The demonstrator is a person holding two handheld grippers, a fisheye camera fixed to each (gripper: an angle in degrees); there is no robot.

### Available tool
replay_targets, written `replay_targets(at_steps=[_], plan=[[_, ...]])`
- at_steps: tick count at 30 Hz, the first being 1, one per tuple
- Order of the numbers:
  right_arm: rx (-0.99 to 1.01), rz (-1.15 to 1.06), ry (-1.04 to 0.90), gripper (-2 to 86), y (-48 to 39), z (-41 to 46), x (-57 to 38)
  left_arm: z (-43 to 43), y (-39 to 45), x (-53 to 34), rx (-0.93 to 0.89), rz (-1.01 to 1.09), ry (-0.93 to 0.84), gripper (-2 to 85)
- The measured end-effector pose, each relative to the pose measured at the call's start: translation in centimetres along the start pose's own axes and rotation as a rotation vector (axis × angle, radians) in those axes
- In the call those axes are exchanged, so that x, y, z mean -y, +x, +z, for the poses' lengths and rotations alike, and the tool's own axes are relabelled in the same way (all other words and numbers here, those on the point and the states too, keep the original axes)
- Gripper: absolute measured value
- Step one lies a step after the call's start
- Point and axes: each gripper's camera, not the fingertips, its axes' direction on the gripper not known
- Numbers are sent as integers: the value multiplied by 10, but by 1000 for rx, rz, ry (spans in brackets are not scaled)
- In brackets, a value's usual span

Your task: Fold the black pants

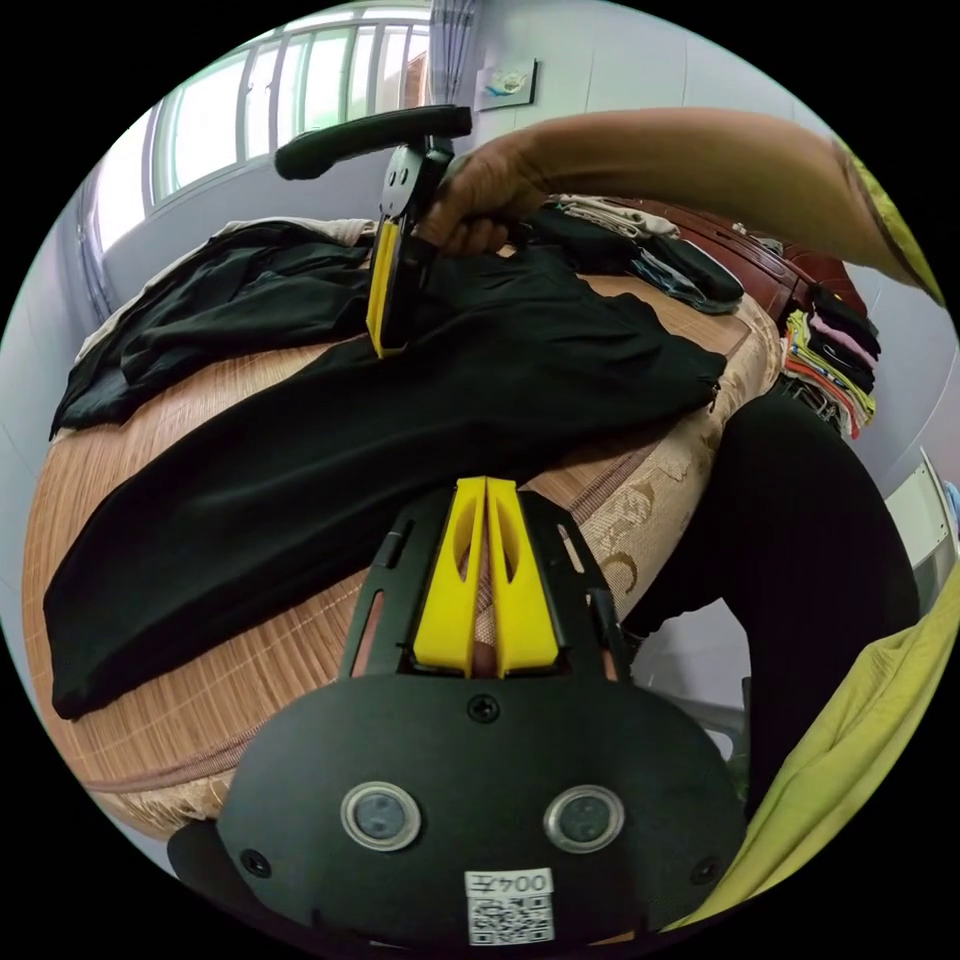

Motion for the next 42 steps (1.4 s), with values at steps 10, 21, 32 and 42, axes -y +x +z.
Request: replay_targets(at_steps=[10, 21, 32, 42], plan=[[27, 1, 15, -1, 4, -36, 37, 10, -2, -20, -5, -7, 9, 2], [-150, 158, 50, -5, 12, -69, 48, 26, -9, -54, 13, 8, 17, 3], [-156, 172, 18, 68, -19, -77, 33, 51, -35, -104, 13, -3, 30, 2], [-41, 267, 153, 17, -31, -71, 13, 74, -68, -158, 5, -14, 41, 1]])
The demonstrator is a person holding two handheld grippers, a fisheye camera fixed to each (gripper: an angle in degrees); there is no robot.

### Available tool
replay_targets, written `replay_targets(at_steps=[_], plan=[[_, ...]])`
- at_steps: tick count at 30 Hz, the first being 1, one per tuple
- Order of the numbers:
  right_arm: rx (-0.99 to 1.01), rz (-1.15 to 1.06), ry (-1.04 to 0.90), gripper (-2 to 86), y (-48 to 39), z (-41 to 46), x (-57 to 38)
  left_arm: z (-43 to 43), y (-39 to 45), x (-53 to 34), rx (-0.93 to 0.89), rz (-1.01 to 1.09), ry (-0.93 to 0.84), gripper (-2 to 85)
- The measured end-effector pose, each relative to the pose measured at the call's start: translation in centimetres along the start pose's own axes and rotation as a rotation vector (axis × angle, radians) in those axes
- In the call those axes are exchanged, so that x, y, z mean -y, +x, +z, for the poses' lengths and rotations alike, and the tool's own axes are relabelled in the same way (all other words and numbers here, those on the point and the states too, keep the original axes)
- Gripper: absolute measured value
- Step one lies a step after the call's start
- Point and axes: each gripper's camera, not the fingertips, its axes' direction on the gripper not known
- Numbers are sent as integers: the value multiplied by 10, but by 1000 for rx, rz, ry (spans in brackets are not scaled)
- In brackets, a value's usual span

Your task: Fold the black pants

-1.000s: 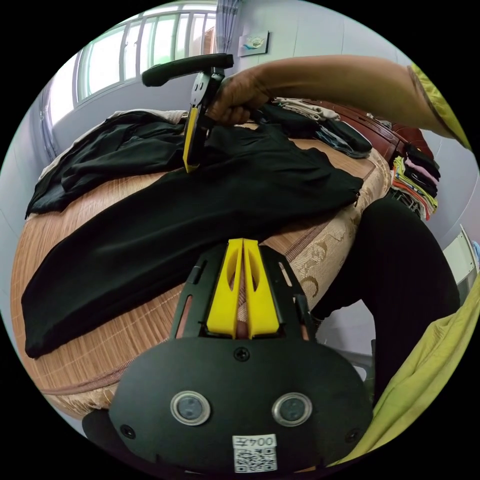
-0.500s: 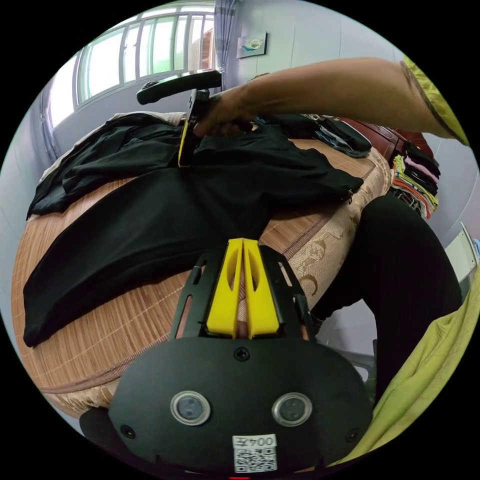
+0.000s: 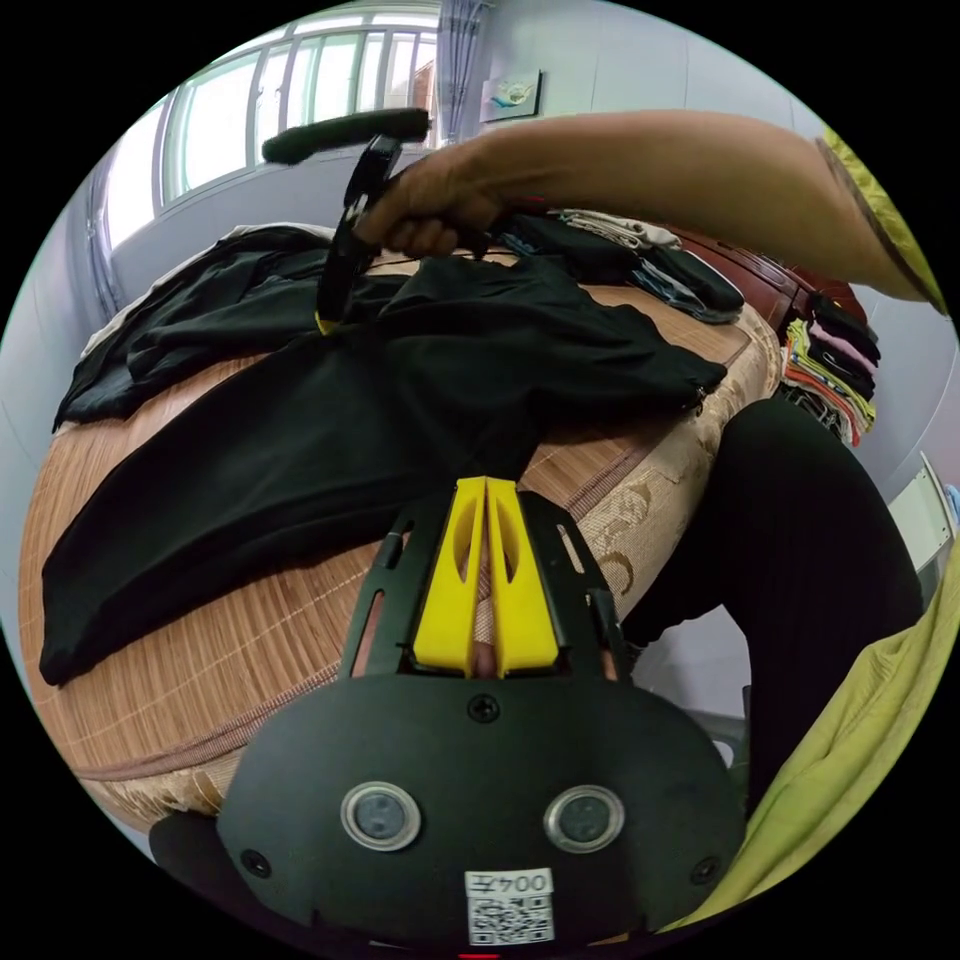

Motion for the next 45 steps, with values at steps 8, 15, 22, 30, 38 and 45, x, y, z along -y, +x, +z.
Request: replay_targets(at_steps=[8, 15, 22, 30, 38, 45], plan=[[-63, 278, 161, 55, -5, -12, -78, 10, -43, -50, -75, -27, -6, 2], [170, 452, 424, 84, -59, -32, -202, -65, -145, -101, 186, -125, 101, 10], [249, 352, 509, 100, -152, -8, -219, -108, -361, -250, 471, -630, -114, 113], [258, 329, 459, 97, -168, 17, -207, -107, -471, -367, 431, -727, -74, 141], [229, 368, 484, 84, -167, 20, -217, -66, -533, -436, 261, -710, -30, 114], [154, 492, 464, 92, -118, 12, -198, -46, -556, -472, 238, -712, 11, 71]])
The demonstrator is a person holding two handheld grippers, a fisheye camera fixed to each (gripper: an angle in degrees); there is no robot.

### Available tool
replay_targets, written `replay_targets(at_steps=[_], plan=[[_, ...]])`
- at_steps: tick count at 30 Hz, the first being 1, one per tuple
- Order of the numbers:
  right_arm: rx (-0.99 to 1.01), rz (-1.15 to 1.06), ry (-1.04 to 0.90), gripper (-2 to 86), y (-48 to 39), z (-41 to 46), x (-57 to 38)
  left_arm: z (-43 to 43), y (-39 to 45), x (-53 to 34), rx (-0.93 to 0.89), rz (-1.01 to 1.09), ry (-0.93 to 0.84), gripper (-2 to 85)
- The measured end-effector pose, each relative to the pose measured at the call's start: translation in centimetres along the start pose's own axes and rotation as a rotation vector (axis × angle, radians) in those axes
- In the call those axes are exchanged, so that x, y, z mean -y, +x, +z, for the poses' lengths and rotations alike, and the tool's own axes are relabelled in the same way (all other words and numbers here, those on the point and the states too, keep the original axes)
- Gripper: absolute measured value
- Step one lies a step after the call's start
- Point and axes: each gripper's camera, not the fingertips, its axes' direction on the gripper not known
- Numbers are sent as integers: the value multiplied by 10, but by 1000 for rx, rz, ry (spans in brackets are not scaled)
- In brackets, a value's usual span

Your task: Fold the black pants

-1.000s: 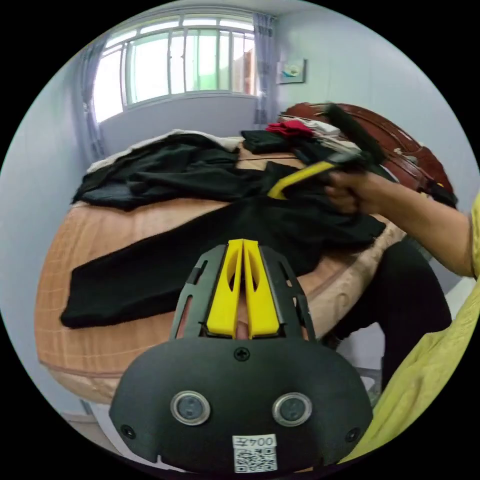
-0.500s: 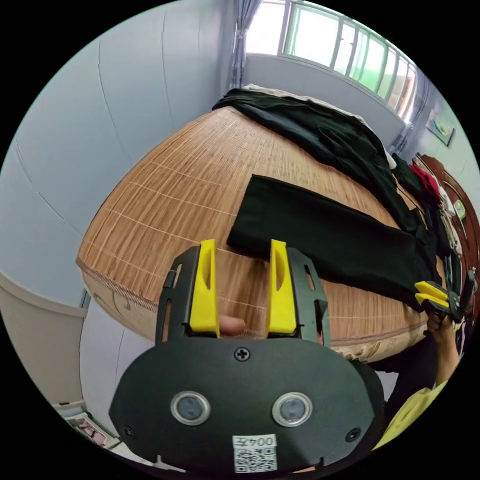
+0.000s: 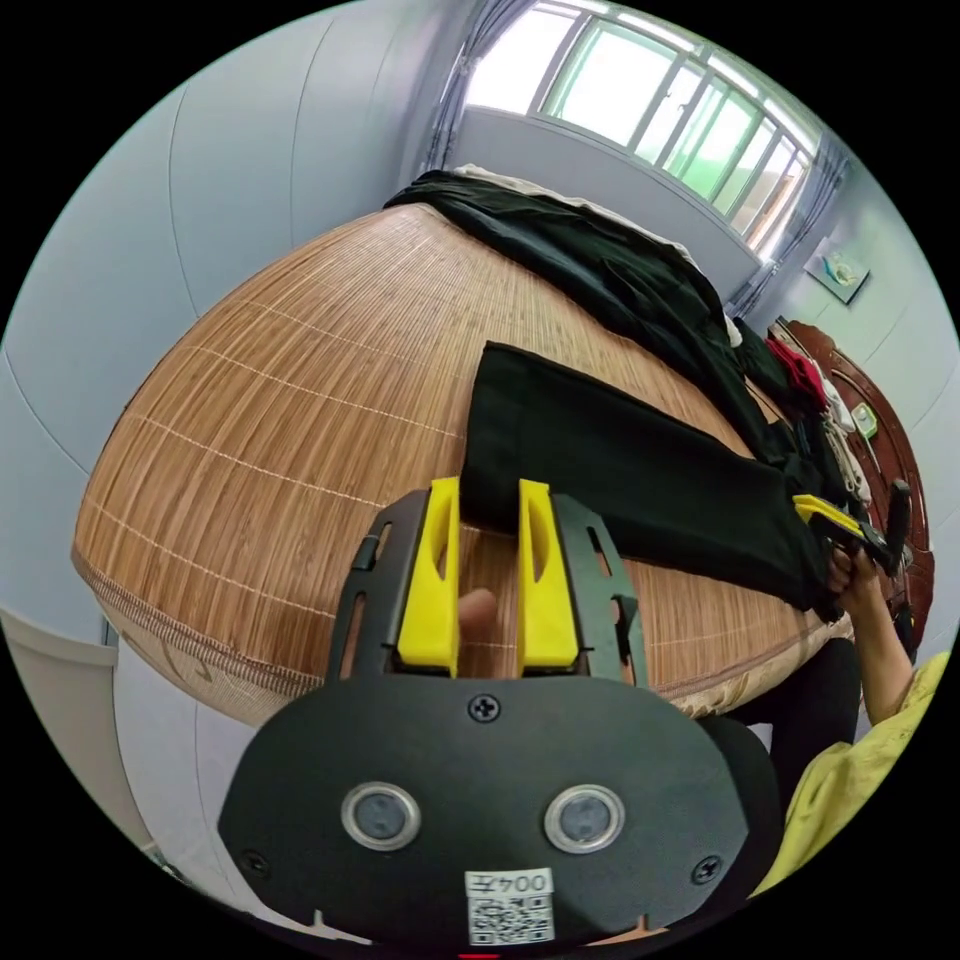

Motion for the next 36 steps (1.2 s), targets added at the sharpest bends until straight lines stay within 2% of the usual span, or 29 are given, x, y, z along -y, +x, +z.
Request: replay_targets(at_steps=[3, 8, 18, 22, 25, 28, 31, 36], plan=[[-64, 3, -66, 93, 5, 21, 23, 10, -18, -4, -50, -58, -1, 42], [-122, -39, -188, 91, -12, 62, 48, 14, -33, -14, 68, -96, 6, 16], [-52, -117, -159, 89, -66, 91, 85, 5, -89, -33, 182, -163, 14, 11], [-57, -108, -134, 87, -72, 95, 91, 11, -97, -28, 95, -146, 4, 14], [-25, -115, -140, 87, -68, 93, 94, 2, -92, -22, 37, -149, 62, 16], [59, -120, -144, 88, -61, 78, 97, -11, -66, -11, 46, -124, 141, 12], [93, -125, -85, 89, -50, 39, 88, 1, -8, 15, -6, 10, 138, 6], [-54, -47, -99, 85, 1, -24, 28, 54, 107, 67, -32, 214, 43, 2]])
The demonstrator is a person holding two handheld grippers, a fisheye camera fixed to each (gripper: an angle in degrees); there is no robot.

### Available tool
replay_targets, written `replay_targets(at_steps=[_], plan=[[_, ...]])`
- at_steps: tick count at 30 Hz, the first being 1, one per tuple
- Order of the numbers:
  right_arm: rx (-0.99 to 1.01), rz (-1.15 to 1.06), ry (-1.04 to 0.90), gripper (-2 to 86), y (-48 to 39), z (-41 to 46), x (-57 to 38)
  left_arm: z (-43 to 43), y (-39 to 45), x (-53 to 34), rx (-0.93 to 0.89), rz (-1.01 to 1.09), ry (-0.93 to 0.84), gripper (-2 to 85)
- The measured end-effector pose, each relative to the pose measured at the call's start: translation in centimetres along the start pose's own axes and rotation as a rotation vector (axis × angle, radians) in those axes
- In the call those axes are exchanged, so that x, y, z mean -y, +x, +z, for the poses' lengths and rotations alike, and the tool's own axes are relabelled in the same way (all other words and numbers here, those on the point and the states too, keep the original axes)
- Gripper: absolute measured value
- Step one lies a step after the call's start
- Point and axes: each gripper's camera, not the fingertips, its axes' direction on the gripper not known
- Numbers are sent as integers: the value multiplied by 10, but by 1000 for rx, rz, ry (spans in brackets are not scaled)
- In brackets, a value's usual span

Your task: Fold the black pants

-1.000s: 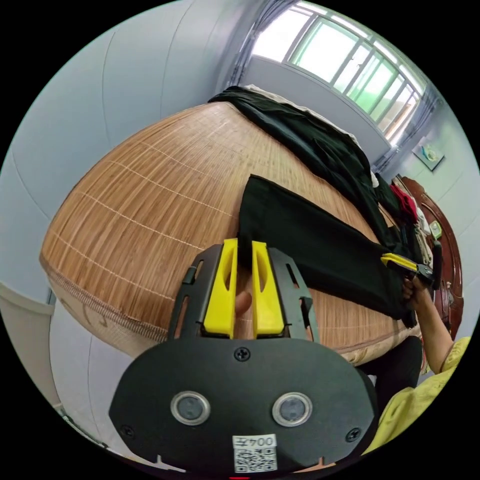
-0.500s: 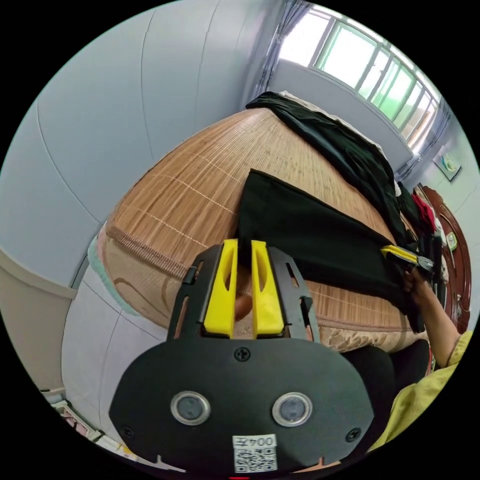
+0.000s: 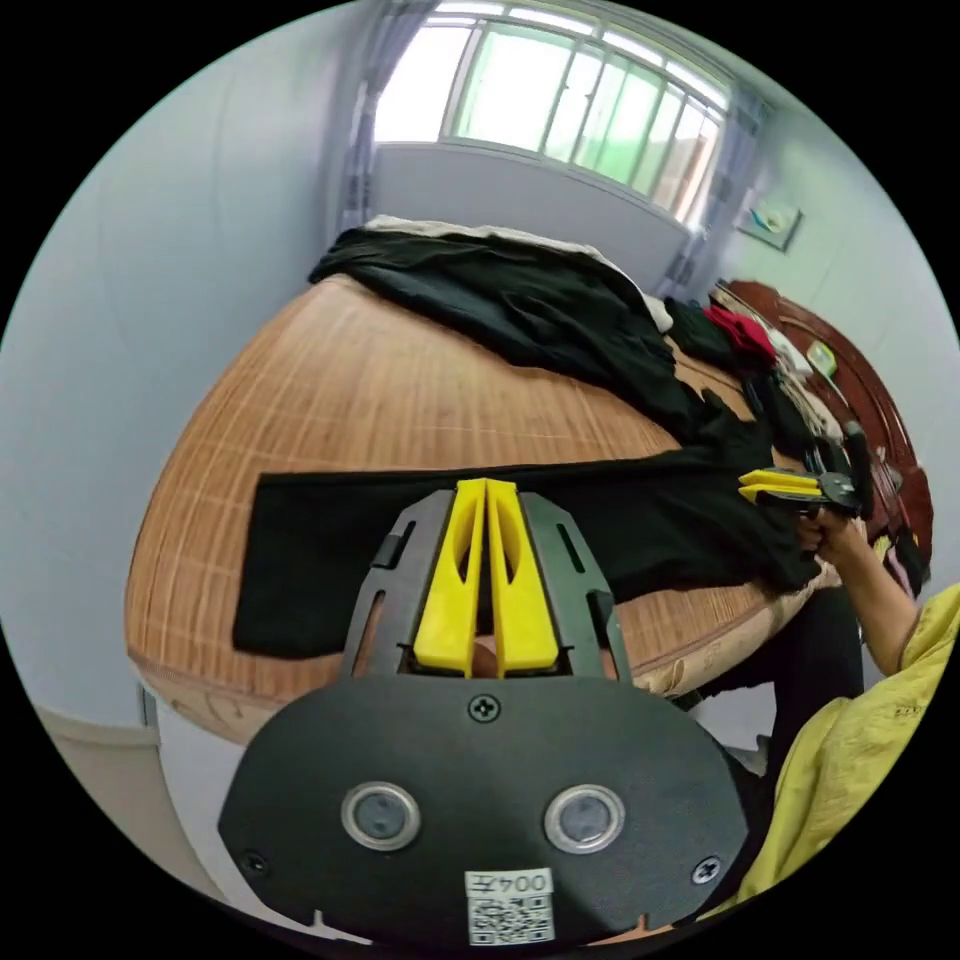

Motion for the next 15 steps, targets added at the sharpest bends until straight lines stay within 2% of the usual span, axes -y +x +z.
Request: replay_targets(at_steps=[4, 8, 12, 15], plan=[[-152, 228, -98, 82, 82, -32, -85, 70, 80, 40, -12, 168, -140, 1], [-200, 451, -196, 82, 150, -51, -153, 125, 125, 63, -14, 164, -225, 1], [-205, 420, -247, 74, 157, -52, -160, 153, 160, 87, 76, 156, -276, 1], [-94, 297, -144, 69, 130, -60, -130, 154, 198, 105, -37, 148, -209, 1]])
